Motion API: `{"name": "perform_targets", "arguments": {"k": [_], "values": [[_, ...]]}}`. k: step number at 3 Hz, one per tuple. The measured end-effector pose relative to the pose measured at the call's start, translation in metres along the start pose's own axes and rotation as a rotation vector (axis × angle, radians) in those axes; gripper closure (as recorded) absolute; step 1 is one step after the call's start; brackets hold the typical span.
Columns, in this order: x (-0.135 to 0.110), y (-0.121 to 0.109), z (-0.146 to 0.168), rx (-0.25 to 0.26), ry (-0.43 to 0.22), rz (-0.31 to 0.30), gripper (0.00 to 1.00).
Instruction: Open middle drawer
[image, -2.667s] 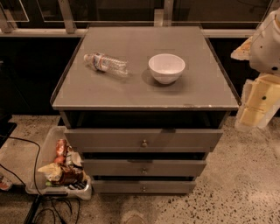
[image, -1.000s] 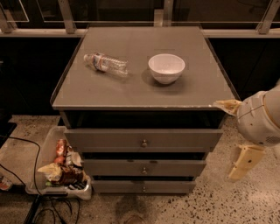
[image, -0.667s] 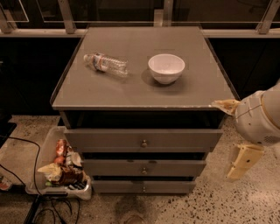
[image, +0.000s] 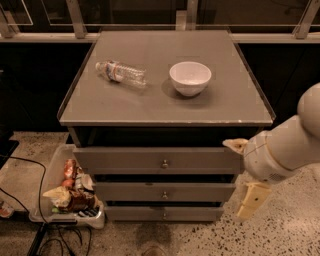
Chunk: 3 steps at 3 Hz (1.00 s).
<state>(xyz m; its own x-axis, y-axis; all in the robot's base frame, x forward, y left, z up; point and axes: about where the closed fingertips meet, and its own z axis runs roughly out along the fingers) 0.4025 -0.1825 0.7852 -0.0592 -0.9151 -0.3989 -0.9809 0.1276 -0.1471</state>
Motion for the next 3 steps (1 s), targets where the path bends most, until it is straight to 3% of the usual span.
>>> {"name": "perform_targets", "arguments": {"k": [2, 3], "values": [[0.041, 0.001, 0.093, 0.033, -0.134, -0.009, 0.00], [0.042, 0.001, 0.095, 0.032, -0.134, -0.024, 0.00]]}}
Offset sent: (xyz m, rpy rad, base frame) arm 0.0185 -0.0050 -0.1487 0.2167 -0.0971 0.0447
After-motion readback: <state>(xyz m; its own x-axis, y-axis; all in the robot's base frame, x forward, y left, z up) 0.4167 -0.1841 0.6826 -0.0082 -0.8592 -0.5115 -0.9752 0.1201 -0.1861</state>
